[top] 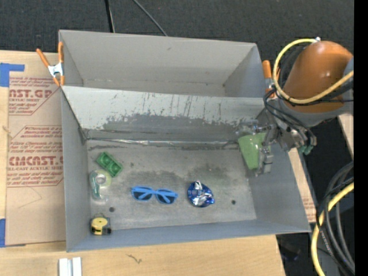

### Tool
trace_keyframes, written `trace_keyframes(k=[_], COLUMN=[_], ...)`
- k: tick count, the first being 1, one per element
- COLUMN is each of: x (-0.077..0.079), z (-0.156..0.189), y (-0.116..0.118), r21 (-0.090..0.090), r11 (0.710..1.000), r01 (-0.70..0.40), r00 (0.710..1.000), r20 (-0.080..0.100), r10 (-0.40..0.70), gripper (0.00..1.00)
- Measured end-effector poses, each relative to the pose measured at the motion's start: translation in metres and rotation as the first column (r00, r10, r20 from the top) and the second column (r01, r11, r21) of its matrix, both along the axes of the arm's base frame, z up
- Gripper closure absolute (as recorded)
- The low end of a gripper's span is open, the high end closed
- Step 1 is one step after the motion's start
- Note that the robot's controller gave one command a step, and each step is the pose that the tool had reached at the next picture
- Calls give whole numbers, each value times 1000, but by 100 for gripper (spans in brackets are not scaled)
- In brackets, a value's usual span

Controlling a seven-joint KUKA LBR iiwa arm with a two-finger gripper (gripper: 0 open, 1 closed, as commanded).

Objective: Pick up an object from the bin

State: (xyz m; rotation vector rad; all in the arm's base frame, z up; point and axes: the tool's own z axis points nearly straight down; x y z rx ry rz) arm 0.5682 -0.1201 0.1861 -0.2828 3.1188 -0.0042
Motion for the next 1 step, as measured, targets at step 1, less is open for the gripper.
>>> trace_keyframes(k=[1], x=[10], z=[51], y=[-13], r21=[-1], r11=[1000], r01=[23], r00=[1000], r20=[-1], r10=[-23], gripper=[100])
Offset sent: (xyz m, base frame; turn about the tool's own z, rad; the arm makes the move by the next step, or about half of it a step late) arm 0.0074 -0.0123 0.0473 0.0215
